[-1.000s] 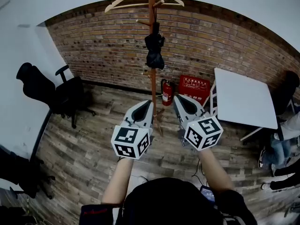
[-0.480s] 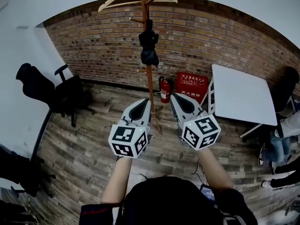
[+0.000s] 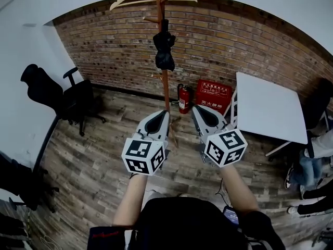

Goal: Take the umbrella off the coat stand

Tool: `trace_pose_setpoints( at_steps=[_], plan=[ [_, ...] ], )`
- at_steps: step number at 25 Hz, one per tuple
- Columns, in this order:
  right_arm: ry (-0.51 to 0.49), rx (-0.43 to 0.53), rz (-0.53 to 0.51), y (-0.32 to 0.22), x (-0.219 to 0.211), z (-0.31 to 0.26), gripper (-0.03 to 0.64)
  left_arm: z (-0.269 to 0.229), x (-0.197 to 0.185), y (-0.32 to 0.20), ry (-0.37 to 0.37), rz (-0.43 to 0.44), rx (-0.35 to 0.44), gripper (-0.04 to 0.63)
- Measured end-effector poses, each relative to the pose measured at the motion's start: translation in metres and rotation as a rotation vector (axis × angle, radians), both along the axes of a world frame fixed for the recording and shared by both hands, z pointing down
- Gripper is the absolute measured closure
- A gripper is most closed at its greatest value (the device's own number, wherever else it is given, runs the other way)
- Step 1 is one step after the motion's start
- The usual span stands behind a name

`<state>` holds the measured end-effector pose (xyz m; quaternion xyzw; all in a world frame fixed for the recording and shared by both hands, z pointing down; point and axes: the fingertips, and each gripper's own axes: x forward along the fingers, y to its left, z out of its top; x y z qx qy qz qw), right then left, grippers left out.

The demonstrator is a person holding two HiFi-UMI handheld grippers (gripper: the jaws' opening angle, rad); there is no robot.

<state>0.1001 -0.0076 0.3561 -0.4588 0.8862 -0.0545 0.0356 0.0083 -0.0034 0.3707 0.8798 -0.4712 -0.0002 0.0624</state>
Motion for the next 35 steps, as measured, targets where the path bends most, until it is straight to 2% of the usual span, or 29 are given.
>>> trace_pose_setpoints(
  at_steps=[7, 14, 35],
  plan=[
    [-0.009, -0.018, -0.029, -0.002, -0.003, 0.008, 0.589, 0.001, -0.014, 0.000, -0.009, -0.048, -0.010, 0.577],
    [-0.007, -0.017, -0.043, -0.013, -0.009, 0.012, 0.589, 0.008, -0.016, -0.011, -0.018, -0.049, -0.023, 0.577],
    [-0.013, -0.004, -0.007, -0.121, -0.036, 0.002, 0.589, 0.003, -0.039, -0.124, -0.005, -0.009, -0.026, 0.577]
  ],
)
